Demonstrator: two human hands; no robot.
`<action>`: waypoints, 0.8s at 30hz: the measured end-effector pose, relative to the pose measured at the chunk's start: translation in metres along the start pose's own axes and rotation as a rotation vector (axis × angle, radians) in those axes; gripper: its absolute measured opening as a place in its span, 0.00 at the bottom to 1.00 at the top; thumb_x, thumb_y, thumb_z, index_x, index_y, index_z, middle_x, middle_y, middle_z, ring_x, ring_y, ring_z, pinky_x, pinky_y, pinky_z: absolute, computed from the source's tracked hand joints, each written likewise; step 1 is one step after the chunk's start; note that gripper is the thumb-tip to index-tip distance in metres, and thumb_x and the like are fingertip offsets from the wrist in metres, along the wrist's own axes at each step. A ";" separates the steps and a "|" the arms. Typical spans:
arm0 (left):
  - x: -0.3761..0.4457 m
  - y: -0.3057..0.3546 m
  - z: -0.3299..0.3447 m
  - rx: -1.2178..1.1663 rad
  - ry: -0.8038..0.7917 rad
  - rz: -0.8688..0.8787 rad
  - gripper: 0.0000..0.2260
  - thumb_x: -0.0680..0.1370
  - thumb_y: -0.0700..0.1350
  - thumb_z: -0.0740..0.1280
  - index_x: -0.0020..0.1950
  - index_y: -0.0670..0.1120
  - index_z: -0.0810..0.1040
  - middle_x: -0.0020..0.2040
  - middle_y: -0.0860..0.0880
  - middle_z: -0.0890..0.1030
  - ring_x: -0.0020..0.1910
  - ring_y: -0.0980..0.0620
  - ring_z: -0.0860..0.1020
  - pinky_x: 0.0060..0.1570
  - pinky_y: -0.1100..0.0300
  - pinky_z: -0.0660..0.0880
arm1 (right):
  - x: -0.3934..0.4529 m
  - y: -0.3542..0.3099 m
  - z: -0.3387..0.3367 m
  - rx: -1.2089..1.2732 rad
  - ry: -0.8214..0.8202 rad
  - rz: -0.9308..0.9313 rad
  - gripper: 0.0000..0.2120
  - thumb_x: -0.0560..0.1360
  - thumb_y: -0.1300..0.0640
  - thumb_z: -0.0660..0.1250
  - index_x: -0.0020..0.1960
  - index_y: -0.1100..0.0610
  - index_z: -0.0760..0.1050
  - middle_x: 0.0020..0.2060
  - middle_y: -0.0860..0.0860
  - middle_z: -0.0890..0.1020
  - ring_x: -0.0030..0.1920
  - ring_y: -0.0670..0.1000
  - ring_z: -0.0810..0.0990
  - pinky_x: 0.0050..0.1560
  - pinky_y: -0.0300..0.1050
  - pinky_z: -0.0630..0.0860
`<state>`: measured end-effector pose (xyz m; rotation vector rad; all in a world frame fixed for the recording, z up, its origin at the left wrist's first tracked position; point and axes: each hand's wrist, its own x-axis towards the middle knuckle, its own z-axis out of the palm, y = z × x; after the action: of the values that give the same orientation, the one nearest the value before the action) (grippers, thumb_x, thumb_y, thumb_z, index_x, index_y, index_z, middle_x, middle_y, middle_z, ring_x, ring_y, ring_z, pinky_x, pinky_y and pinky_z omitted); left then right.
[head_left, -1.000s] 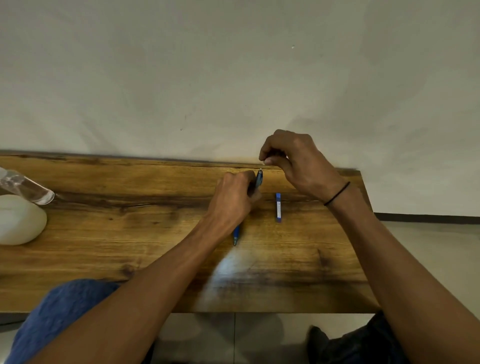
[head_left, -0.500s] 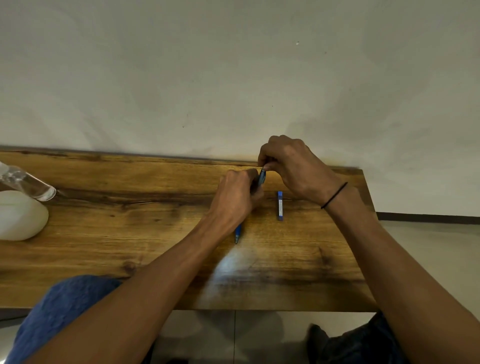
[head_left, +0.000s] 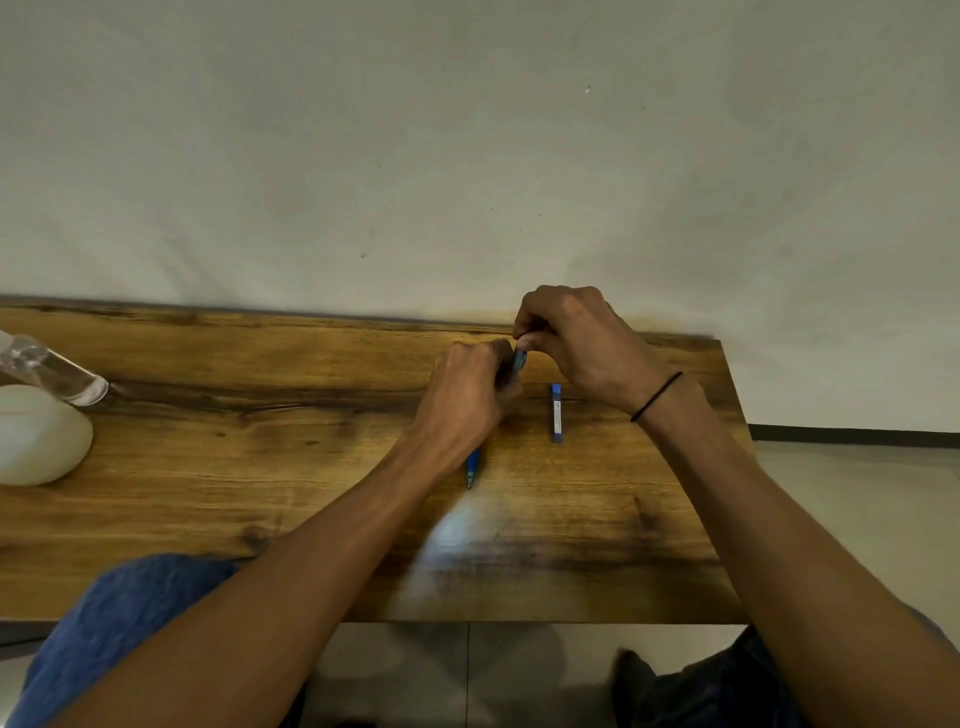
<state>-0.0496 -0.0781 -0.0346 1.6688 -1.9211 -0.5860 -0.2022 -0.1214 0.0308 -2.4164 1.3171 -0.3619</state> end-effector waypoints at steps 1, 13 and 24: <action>0.000 0.001 -0.002 -0.001 -0.002 0.006 0.06 0.80 0.42 0.71 0.57 0.45 0.84 0.41 0.50 0.83 0.38 0.55 0.80 0.38 0.67 0.73 | -0.001 0.001 0.000 0.026 -0.005 0.008 0.02 0.79 0.61 0.72 0.50 0.58 0.81 0.45 0.51 0.82 0.46 0.50 0.78 0.48 0.47 0.78; 0.005 0.013 -0.032 -0.163 0.141 0.065 0.14 0.74 0.50 0.72 0.55 0.43 0.86 0.45 0.50 0.88 0.42 0.55 0.85 0.47 0.56 0.85 | -0.004 0.002 -0.012 0.386 0.150 0.063 0.05 0.79 0.59 0.72 0.53 0.61 0.79 0.48 0.52 0.85 0.51 0.49 0.86 0.54 0.52 0.84; 0.015 0.006 -0.075 -0.211 0.344 -0.026 0.11 0.75 0.45 0.70 0.54 0.45 0.88 0.46 0.51 0.88 0.43 0.61 0.83 0.48 0.66 0.80 | -0.001 -0.050 -0.053 1.125 0.304 0.044 0.08 0.88 0.61 0.54 0.61 0.61 0.71 0.43 0.58 0.74 0.44 0.56 0.81 0.50 0.54 0.83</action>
<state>-0.0075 -0.0906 0.0285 1.5475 -1.5406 -0.4588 -0.1854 -0.1058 0.1002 -1.4002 0.8676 -1.1253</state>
